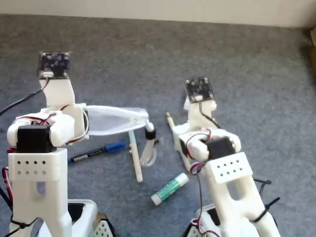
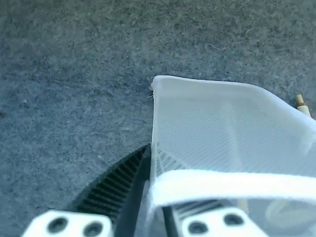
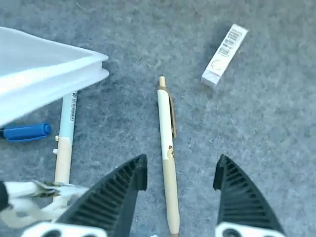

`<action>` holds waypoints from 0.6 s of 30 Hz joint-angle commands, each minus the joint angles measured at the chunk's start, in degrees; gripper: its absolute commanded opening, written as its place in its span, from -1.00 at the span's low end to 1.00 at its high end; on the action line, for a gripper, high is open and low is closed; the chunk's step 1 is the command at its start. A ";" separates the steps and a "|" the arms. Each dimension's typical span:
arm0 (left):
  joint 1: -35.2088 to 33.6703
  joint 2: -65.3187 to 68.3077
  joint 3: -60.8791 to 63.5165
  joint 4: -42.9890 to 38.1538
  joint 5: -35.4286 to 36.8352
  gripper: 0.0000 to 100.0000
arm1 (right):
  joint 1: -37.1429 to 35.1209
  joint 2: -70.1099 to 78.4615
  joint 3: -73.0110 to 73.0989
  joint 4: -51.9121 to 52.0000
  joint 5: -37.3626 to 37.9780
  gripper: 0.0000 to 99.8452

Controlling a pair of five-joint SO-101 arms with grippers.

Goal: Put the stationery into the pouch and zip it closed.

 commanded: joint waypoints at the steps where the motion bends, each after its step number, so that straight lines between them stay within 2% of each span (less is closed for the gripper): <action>1: -0.92 1.36 -0.84 0.44 7.65 -0.99 | 0.66 2.24 -4.97 -1.01 -2.46 -0.58; 18: -1.63 1.36 -0.57 0.44 8.70 -0.99 | 4.62 26.86 -26.86 -1.27 -3.16 -0.58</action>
